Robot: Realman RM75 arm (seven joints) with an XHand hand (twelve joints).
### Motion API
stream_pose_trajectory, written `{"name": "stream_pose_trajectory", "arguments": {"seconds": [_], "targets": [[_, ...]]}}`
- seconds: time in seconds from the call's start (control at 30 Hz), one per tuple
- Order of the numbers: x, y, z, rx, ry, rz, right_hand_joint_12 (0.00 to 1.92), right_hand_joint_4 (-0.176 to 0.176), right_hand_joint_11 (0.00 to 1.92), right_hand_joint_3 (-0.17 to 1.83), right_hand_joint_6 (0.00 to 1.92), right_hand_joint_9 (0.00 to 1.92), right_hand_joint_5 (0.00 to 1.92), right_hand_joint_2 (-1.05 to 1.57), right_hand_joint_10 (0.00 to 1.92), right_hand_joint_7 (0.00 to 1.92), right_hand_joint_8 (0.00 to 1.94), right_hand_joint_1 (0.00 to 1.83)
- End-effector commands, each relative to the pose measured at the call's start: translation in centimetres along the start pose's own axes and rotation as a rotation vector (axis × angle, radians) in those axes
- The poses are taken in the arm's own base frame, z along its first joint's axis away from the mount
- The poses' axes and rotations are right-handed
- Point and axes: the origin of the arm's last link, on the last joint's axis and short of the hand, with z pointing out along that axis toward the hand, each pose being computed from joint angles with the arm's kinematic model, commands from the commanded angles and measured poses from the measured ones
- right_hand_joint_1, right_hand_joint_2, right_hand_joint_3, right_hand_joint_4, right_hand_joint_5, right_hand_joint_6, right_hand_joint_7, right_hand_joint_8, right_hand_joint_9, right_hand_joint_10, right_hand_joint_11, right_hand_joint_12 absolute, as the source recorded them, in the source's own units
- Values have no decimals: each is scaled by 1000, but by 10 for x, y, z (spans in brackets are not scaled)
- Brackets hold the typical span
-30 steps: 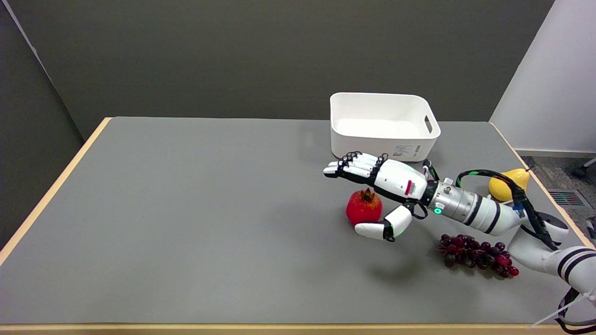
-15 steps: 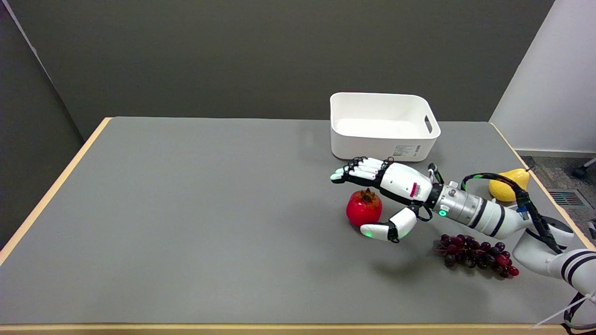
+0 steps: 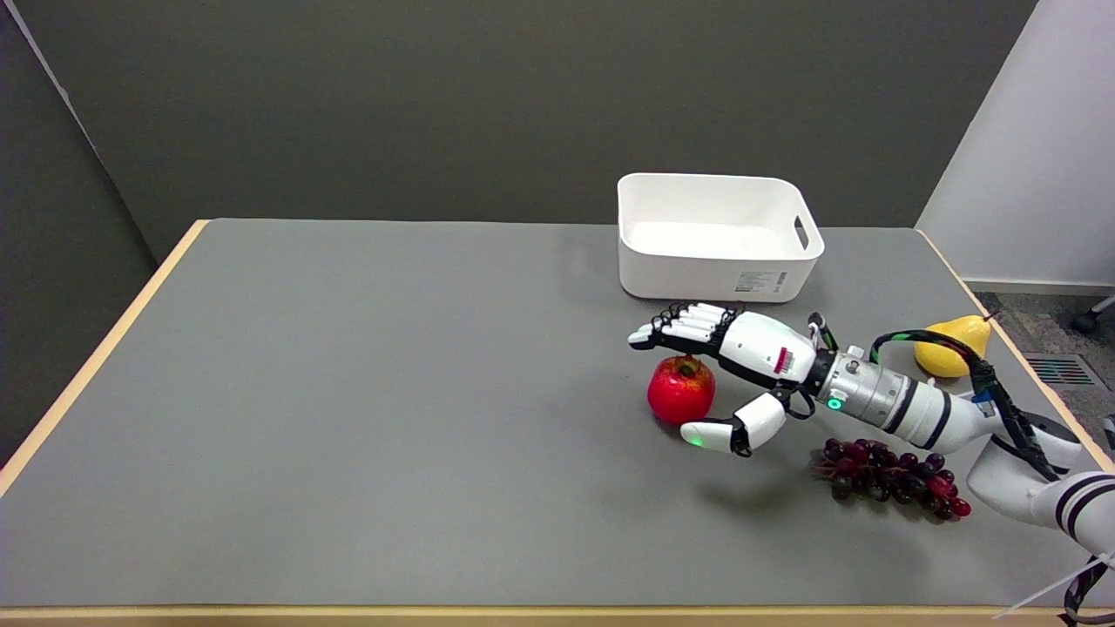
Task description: Pick up the pomegranate.
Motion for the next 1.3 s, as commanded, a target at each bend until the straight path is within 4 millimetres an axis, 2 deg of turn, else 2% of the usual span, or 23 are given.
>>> {"name": "stream_pose_trajectory", "arguments": {"seconds": [0.03, 0.17, 0.37, 0.87, 1.0, 1.13, 1.23, 1.3], "targets": [[-5, 11, -2, -59, -26, 8, 1316, 71, 159, 868, 403, 171, 202, 531, 656, 275, 306, 330], [-15, 15, -3, -97, -42, 28, 1316, 74, 161, 877, 410, 176, 207, 536, 655, 280, 308, 375], [-23, 18, -1, -113, -41, 56, 1360, 82, 194, 943, 475, 224, 235, 556, 700, 308, 349, 578], [-22, 16, 4, -99, -41, 57, 1360, 87, 211, 929, 471, 234, 249, 572, 706, 326, 336, 609], [-20, 17, 3, -111, -11, 71, 1373, 87, 223, 942, 484, 248, 257, 582, 723, 333, 341, 683], [-17, 18, 4, -112, 0, 72, 1512, 98, 342, 954, 685, 388, 348, 643, 875, 447, 482, 822], [-15, 18, 5, -109, 7, 67, 1584, 129, 450, 920, 970, 509, 438, 720, 1038, 572, 691, 892], [-13, 18, 6, -108, 13, 64, 1609, 127, 488, 885, 1035, 555, 462, 754, 1090, 616, 803, 895]]}}
